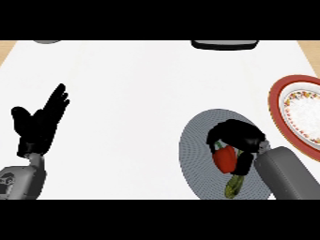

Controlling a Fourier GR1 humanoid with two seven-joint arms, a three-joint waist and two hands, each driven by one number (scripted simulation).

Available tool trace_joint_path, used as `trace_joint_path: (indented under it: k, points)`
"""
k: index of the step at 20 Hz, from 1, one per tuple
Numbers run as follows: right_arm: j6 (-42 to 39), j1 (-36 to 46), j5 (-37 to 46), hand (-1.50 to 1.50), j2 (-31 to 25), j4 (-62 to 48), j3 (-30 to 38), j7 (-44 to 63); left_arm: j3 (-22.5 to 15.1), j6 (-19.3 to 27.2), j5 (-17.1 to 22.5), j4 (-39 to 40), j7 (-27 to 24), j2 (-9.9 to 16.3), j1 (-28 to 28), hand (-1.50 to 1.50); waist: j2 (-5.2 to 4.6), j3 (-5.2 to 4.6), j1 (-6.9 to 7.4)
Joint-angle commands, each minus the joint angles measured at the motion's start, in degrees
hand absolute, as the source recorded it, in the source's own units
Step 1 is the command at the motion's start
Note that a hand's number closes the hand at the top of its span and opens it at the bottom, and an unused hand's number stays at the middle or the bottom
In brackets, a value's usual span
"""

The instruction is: Pick the bell pepper from the placemat and place it in the plate

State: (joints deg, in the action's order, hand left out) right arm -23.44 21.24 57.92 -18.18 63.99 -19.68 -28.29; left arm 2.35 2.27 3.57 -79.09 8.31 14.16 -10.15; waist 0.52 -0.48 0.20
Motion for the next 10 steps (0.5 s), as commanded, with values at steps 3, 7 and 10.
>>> trace_joint_path:
  k: [3, 7, 10]
  points:
    - [0.9, -5.5, 0.2, 1.5, 2.4, 2.5, 0.0, -0.7, 0.9, -0.8, 0.7, -4.1, 3.7, 0.1, 0.6, 0.0, -0.43, 0.49, -0.13]
    - [-1.0, -14.8, -2.8, 1.5, -3.2, 16.6, 2.2, -2.1, 2.6, -2.1, 1.5, -2.5, -0.1, 0.6, 3.2, 0.0, -0.24, 0.45, -0.96]
    - [5.2, -28.2, -3.4, 1.5, -8.3, 24.7, 1.5, -7.5, 2.1, 0.0, 0.1, -2.6, 1.6, 0.2, 2.1, 0.0, 0.03, 0.46, -2.46]
